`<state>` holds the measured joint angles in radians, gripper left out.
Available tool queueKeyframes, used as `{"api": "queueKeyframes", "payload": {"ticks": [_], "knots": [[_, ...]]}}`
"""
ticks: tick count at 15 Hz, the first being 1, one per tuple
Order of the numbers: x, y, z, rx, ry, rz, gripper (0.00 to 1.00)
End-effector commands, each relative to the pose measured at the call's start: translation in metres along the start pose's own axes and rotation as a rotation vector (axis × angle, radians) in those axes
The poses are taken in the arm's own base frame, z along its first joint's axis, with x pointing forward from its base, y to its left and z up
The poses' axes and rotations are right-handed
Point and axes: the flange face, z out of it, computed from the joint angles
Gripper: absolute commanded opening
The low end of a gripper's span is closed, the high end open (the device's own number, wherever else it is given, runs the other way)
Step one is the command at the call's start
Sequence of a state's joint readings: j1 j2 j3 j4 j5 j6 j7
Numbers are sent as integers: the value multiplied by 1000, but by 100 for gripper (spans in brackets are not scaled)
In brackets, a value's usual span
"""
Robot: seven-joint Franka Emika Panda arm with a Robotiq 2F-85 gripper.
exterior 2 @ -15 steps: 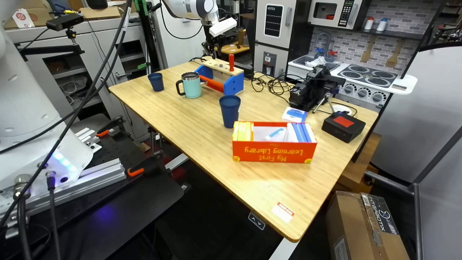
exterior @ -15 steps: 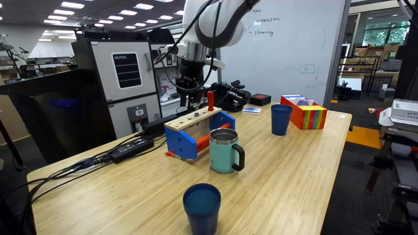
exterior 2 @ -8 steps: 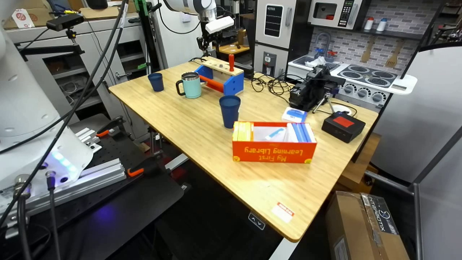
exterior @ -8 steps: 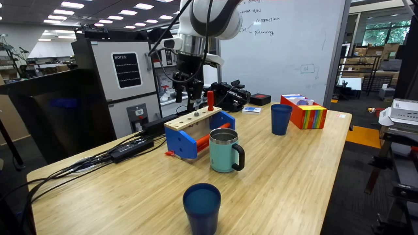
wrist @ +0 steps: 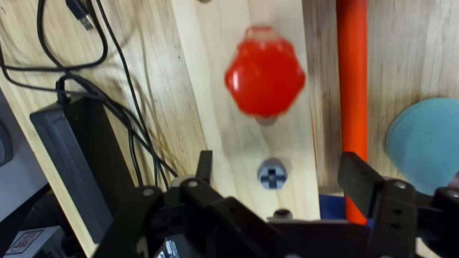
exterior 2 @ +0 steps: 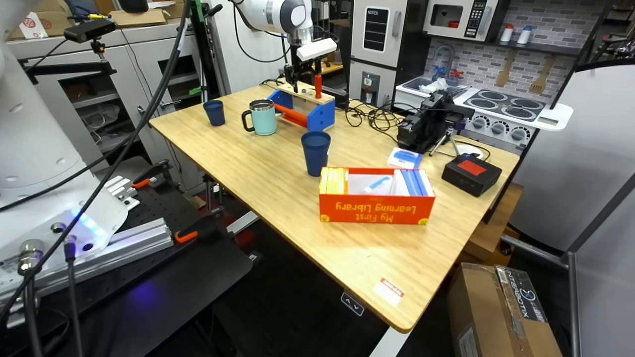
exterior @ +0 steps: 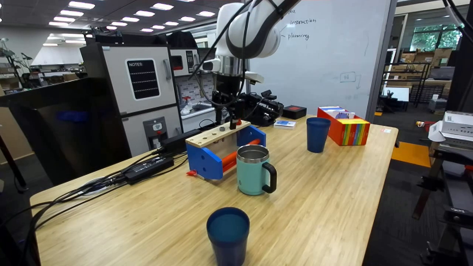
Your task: Screw the bolt
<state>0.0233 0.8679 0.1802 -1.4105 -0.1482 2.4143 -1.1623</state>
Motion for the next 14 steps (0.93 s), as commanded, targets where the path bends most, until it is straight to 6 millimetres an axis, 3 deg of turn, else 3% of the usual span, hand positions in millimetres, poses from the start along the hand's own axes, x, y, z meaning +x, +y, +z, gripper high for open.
{"api": "queueKeyframes", "payload": {"ticks": [1,3,14], "knots": [[-18,7,12,1,-11,-14,89],[-23,7,16,1,-10,-18,90],[-12,5,8,-33,-12,-43,91]]}}
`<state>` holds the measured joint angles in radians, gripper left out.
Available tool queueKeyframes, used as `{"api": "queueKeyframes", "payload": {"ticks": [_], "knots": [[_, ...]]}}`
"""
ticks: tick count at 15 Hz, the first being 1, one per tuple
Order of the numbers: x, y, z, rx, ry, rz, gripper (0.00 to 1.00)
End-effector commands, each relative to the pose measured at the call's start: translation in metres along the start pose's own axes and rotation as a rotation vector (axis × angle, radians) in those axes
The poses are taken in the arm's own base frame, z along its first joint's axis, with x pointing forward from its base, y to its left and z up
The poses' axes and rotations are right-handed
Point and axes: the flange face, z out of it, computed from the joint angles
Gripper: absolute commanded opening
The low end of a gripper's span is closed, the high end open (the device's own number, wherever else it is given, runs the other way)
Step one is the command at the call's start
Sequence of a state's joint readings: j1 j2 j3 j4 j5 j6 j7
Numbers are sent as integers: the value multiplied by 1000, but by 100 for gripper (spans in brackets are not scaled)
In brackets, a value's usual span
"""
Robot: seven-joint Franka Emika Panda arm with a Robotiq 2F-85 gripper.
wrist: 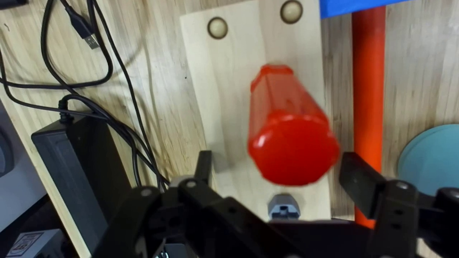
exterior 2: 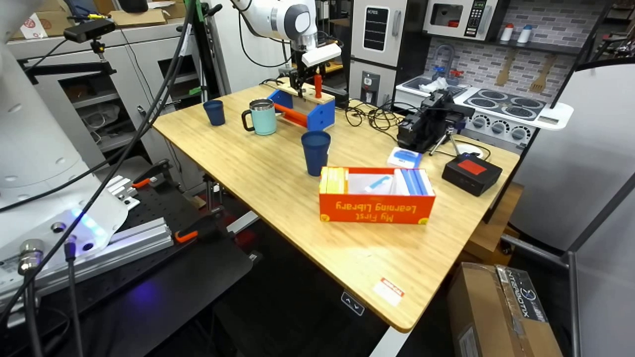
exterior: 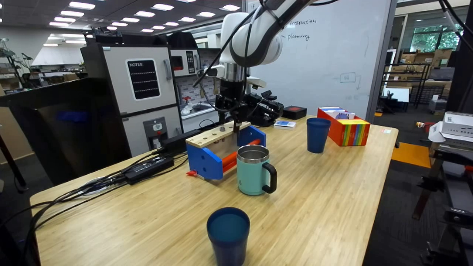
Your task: Screw the bolt
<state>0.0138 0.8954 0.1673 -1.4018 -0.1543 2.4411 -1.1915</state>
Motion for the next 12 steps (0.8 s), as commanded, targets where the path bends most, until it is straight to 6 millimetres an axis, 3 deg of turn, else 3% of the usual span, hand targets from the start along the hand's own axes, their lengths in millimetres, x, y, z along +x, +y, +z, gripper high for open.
{"api": "queueKeyframes", "payload": {"ticks": [1,8,9,10,12], "knots": [[5,1,-6,-23,-4,-31,91],[21,1,-9,-25,0,-55,91],[22,0,-9,-25,1,-56,85],[23,0,-9,-26,3,-55,66],[23,0,-10,-26,6,-54,52]]}}
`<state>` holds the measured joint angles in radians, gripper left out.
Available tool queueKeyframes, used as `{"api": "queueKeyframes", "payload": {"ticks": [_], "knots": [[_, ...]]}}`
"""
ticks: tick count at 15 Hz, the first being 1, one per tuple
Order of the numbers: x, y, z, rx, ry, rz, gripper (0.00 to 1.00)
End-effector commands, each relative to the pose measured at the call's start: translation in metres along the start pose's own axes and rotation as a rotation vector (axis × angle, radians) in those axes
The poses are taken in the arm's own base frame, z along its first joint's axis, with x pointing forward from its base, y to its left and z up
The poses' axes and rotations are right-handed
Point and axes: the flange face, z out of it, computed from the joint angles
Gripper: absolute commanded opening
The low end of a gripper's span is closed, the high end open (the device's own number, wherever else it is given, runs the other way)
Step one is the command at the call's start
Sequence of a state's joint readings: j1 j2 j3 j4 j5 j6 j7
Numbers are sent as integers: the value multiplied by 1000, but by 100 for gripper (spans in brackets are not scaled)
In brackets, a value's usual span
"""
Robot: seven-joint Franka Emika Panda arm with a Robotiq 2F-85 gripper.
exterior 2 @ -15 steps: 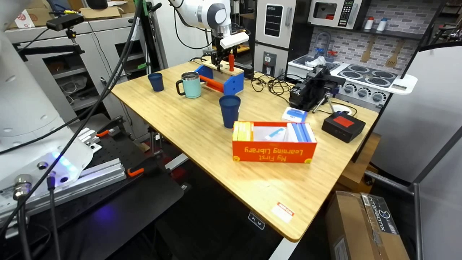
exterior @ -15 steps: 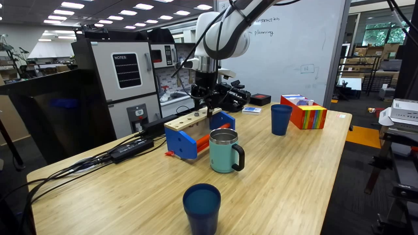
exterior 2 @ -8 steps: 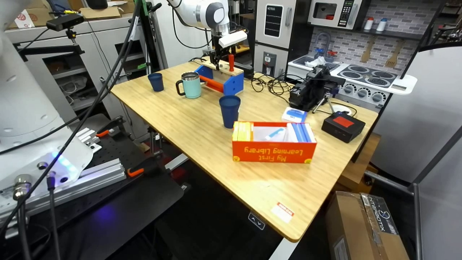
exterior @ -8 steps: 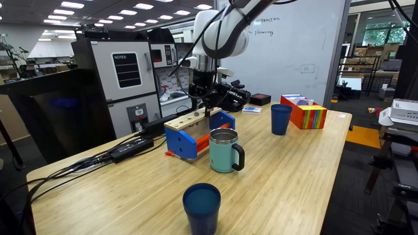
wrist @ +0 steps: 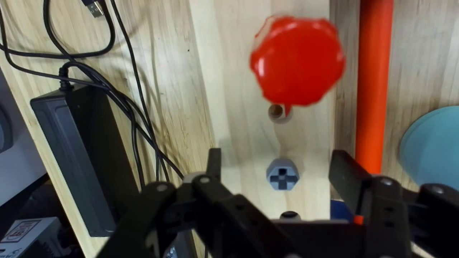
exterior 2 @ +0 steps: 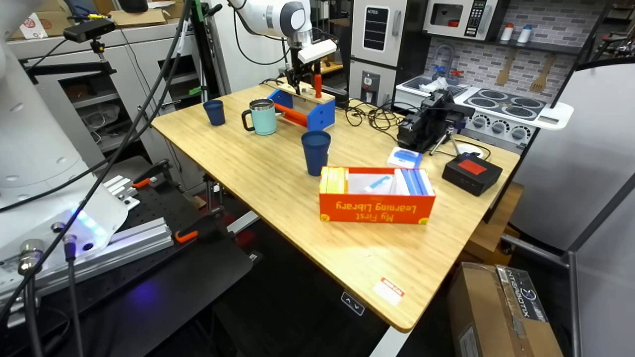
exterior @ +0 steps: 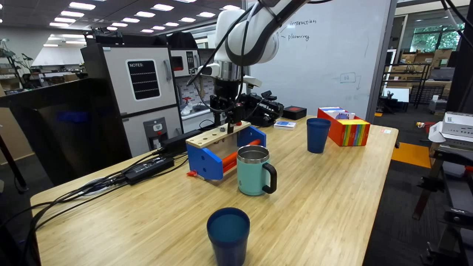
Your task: Screw the bolt
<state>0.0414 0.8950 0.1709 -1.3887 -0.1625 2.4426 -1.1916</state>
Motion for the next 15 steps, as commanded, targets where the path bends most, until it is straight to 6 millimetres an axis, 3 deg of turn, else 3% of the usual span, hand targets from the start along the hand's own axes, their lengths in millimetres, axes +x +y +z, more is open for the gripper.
{"api": "queueKeyframes", "payload": {"ticks": [1,6,9,11,15], "knots": [[1,2,-5,-6,-2,-20,46],[3,-1,-10,23,-10,-24,13],[3,1,-10,15,-7,-24,0],[3,1,-10,15,-7,-23,5],[2,3,-8,47,18,40,5]]}}
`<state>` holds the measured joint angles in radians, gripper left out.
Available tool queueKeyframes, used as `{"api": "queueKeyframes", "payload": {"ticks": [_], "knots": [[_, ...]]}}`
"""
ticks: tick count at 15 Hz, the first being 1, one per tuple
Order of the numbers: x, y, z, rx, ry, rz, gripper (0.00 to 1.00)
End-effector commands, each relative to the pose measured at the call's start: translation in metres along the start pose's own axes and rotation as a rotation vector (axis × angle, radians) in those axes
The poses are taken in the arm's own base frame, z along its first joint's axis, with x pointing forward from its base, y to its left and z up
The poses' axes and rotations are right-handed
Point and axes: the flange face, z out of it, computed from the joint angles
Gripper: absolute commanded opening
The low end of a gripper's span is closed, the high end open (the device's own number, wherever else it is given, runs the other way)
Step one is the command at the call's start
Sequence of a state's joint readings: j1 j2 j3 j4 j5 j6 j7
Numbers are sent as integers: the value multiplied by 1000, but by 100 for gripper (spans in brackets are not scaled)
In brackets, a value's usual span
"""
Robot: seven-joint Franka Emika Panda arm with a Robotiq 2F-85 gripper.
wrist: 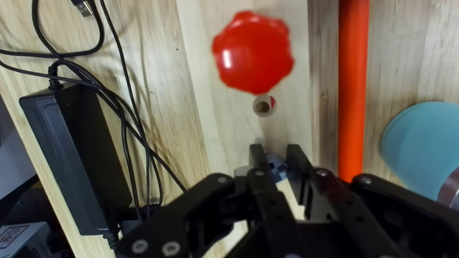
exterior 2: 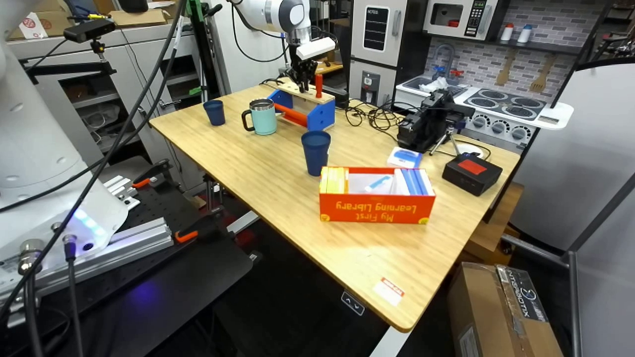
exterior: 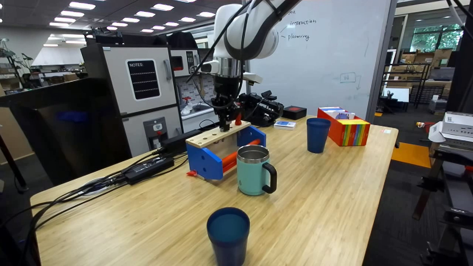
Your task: Screw the bolt
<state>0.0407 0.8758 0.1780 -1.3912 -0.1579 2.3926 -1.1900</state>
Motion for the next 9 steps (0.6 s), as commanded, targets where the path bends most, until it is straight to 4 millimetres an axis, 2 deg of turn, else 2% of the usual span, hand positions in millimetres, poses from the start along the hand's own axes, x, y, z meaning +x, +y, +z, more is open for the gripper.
{"api": "queueKeyframes", "payload": {"ticks": [1,5,9], "knots": [[-2,6,1,17,31,86,5],[-4,11,2,1,24,285,5],[1,10,1,-20,-22,424,5]]}}
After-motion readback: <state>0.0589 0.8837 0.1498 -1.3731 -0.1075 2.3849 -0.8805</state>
